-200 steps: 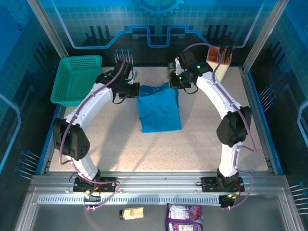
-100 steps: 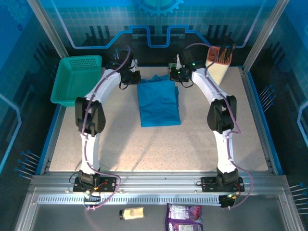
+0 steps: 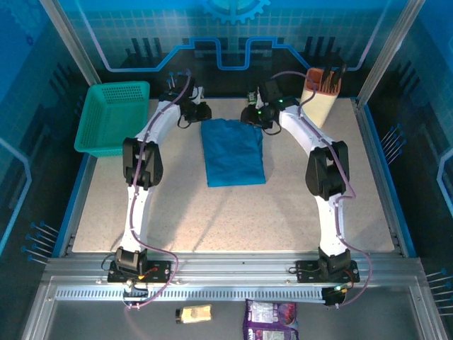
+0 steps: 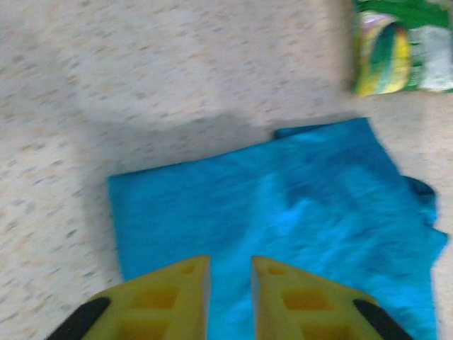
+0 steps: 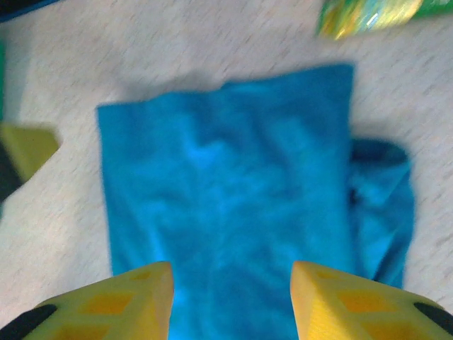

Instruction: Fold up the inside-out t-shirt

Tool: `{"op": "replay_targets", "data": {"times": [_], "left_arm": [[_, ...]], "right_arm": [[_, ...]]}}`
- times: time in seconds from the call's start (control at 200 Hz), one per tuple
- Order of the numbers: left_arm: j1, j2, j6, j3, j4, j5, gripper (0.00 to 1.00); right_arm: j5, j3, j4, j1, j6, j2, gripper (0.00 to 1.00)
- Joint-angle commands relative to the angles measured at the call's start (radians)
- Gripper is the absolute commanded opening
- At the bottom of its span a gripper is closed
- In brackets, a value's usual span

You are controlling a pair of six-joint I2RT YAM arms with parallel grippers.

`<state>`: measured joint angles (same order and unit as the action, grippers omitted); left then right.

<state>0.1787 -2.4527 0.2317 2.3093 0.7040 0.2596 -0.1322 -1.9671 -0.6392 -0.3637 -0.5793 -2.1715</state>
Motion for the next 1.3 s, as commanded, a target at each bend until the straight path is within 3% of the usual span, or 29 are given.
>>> {"op": "replay_targets", "data": {"times": [0.0,0.275,0.465,0.65,0.946,1.296], "left_arm": [[0.021,-0.078,0.001,0.061,-0.069,0.147,0.19],[0.027,-0.243,0.074,0.171,-0.083,0.222,0.16],[0.016,-0.219,0.049,0.100,-0.029,0.202,0.14],[0.002,-0.014,0.031,-0.249,-0.122,0.145,0.14],[-0.001,0.383,0.209,-0.889,-0.372,0.085,0.15],[0.088,0.777,0.437,-1.453,-0.572,0.057,0.16]], "right_arm": [[-0.107,0.145,0.076,-0.059,-0.066,0.096,0.47],[-0.221,0.406,0.186,-0.130,-0.143,0.135,0.42],[-0.269,0.456,0.189,-0.114,-0.130,0.083,0.40],[-0.217,0.514,0.135,-0.040,-0.068,0.096,0.40],[-0.128,0.565,0.043,0.039,0.015,0.243,0.40],[-0.305,0.689,0.029,-0.126,0.036,0.347,0.40]]}}
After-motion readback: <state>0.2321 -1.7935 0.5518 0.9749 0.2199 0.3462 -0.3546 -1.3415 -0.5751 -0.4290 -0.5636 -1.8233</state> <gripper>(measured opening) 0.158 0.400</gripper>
